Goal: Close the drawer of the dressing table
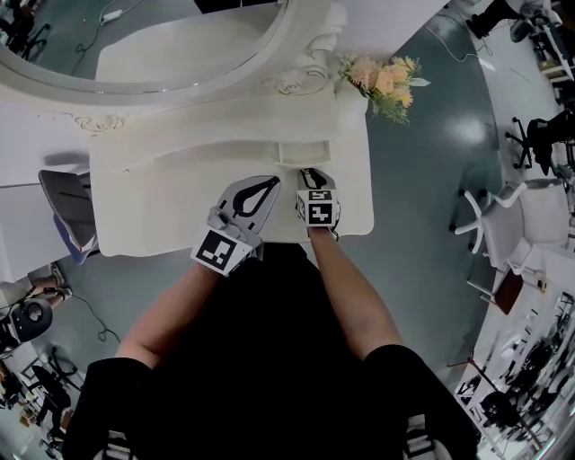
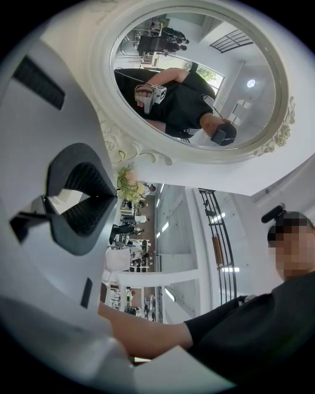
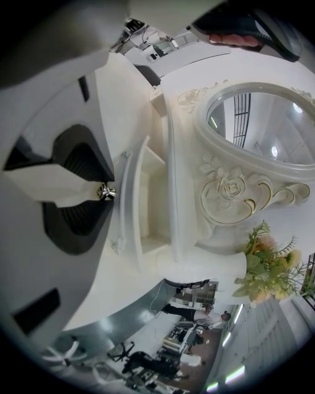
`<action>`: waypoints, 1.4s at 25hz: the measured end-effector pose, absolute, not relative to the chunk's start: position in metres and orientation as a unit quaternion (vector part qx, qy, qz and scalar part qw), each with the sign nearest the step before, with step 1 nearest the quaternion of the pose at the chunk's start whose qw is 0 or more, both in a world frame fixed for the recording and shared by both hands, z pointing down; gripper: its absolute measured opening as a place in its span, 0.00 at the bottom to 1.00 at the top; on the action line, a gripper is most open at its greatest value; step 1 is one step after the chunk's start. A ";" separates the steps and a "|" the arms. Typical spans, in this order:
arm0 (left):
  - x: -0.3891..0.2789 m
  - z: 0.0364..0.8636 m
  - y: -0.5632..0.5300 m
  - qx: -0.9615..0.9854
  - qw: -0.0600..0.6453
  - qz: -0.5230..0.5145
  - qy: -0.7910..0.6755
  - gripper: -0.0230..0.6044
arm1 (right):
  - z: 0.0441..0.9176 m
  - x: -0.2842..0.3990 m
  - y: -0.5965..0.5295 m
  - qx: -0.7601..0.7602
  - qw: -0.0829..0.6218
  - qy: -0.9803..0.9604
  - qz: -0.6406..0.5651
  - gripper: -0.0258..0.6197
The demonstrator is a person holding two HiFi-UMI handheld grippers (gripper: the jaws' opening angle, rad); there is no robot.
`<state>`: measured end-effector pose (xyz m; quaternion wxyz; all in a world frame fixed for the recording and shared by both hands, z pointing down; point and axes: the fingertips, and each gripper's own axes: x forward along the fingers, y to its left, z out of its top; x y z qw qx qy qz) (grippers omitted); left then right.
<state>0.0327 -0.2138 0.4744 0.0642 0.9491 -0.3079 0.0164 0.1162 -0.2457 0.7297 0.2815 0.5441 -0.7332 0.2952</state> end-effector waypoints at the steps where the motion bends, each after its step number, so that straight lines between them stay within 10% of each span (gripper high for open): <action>1: 0.032 0.474 -0.214 0.949 0.063 0.017 -0.307 0.03 | 0.730 0.116 -0.245 0.543 0.281 -0.733 0.299 0.19; 35: 0.031 0.406 -0.205 0.967 0.045 0.014 -0.251 0.03 | 0.407 0.097 -0.198 0.501 0.041 -0.862 0.070 0.13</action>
